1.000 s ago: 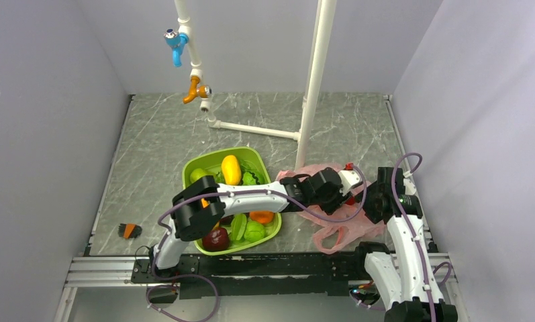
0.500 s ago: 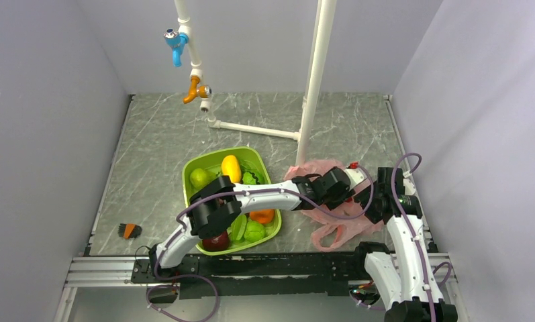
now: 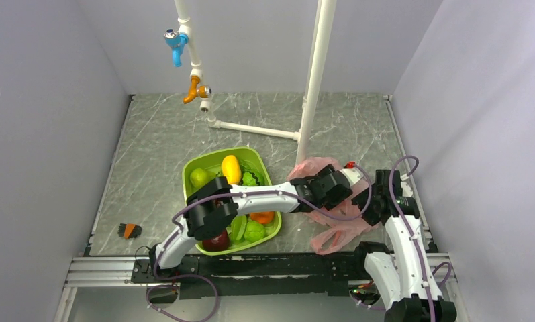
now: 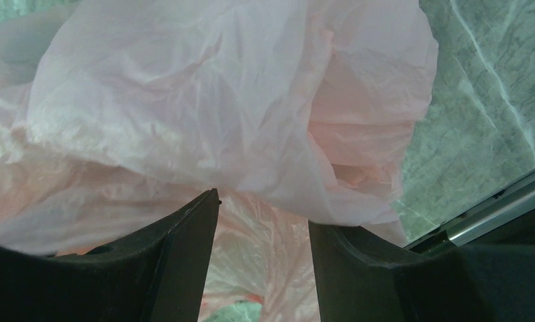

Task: Take the fake fruits out of the plastic bag
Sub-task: Adjust the plastic bag at the center of the board.

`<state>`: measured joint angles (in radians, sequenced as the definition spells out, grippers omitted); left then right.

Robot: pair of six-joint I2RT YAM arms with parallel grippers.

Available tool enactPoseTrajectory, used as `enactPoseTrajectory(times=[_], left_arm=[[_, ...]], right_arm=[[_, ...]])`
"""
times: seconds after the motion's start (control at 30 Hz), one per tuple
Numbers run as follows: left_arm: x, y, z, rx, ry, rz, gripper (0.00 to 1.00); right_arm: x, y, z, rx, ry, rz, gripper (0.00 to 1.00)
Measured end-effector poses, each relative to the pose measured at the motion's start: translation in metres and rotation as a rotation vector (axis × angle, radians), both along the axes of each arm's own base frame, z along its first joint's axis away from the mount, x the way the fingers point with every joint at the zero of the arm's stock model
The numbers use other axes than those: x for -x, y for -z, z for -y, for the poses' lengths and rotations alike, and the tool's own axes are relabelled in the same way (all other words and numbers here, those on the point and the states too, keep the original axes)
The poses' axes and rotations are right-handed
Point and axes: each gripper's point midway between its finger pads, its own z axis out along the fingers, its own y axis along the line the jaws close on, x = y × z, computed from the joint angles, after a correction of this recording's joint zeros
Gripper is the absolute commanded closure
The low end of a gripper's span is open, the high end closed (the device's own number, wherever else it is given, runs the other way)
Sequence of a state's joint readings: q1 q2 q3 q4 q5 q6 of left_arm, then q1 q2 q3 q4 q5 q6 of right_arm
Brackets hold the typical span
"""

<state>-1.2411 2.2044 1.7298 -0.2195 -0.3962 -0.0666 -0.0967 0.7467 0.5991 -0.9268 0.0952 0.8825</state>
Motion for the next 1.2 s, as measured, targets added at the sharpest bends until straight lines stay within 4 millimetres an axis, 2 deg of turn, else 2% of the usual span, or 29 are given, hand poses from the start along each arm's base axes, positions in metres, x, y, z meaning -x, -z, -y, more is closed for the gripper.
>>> enactPoseTrajectory(times=[0.17,0.27,0.37,0.53,0.73,0.93,1.07,1.2], left_arm=[[-0.007,-0.022,-0.023,0.006,-0.080,0.032,0.27],[-0.011,-0.028,-0.030,0.008,-0.100,0.038,0.27],[-0.016,-0.026,-0.034,0.003,-0.107,0.028,0.28],[-0.025,-0.020,-0.040,0.009,-0.125,0.002,0.27],[-0.016,0.016,-0.050,0.018,-0.108,-0.102,0.28],[-0.005,0.033,-0.055,0.078,-0.119,-0.199,0.29],[0.015,0.053,-0.075,0.101,-0.129,-0.277,0.30],[0.027,0.051,-0.084,0.158,-0.138,-0.318,0.31]], right_arm=[[0.000,0.016,-0.001,-0.017,0.026,-0.033,0.47],[-0.001,0.026,-0.004,-0.039,0.023,-0.062,0.48],[-0.004,0.028,-0.007,-0.055,0.014,-0.066,0.48],[-0.009,0.020,-0.008,-0.049,-0.022,-0.010,0.40],[-0.021,-0.008,-0.012,-0.024,-0.105,0.133,0.30],[-0.031,-0.040,-0.023,-0.020,-0.227,0.221,0.29],[-0.039,-0.072,-0.044,-0.040,-0.374,0.308,0.32],[-0.038,-0.097,-0.078,-0.088,-0.562,0.380,0.32]])
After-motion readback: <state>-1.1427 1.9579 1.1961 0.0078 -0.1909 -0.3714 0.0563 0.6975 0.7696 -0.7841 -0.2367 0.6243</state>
